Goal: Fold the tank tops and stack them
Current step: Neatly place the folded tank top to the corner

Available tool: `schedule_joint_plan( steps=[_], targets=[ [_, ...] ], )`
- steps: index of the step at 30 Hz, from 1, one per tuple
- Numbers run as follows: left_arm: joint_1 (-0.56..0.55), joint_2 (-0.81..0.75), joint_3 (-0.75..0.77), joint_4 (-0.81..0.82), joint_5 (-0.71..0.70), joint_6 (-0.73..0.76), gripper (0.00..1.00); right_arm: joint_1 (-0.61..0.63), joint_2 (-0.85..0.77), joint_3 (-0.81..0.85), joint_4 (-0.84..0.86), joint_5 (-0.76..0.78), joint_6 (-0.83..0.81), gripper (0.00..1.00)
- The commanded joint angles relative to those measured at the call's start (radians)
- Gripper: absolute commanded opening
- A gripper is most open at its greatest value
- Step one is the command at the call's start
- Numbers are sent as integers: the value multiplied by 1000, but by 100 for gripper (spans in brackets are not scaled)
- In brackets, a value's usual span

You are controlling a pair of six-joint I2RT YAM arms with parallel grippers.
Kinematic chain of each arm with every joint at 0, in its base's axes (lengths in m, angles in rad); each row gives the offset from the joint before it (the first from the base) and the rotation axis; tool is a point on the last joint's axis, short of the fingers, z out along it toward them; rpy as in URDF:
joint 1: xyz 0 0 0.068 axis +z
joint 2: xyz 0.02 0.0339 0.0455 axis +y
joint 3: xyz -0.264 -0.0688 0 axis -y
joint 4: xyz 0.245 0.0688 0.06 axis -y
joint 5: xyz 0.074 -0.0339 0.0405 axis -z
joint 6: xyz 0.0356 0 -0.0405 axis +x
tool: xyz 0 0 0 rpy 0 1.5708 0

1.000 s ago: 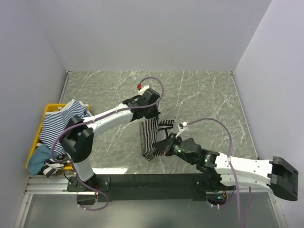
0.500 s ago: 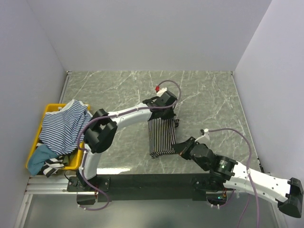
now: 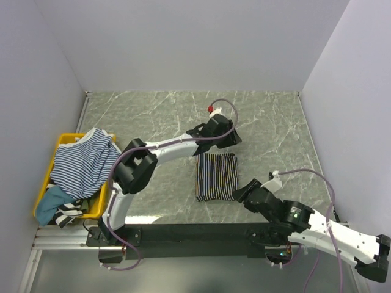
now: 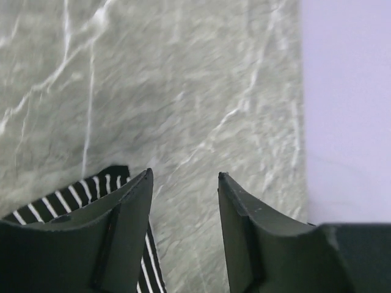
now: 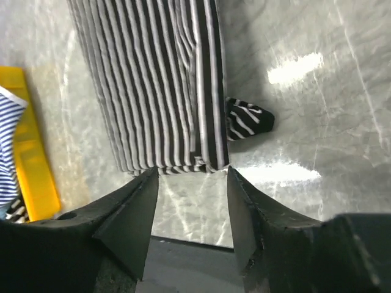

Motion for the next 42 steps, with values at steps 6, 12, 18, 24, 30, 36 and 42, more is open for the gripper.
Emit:
schedule_joint_plan(
  steps=[6,12,18,24,30,36,42],
  targets=[
    [129,-309,-189,-32,-17,17,30,1,309,259,80,43,-219,57],
    [183,-447,-468,15,65,18,9,-35,593,276,344,-97,-317,57],
    [196,-309,-507,222,371,33,15,-189,617,132,433,-212,-308,56],
    [197,-157,-507,201,402,6,18,-332,554,3,460,-298,-267,56],
    [200,-143,-550,244,368,-23,31,-423,572,15,469,-335,-302,57],
    [201,-243,-669,268,244,-124,38,-545,652,78,493,-381,-397,57],
    [201,-317,-762,321,219,-183,43,-657,815,216,510,-441,-513,57]
  ],
)
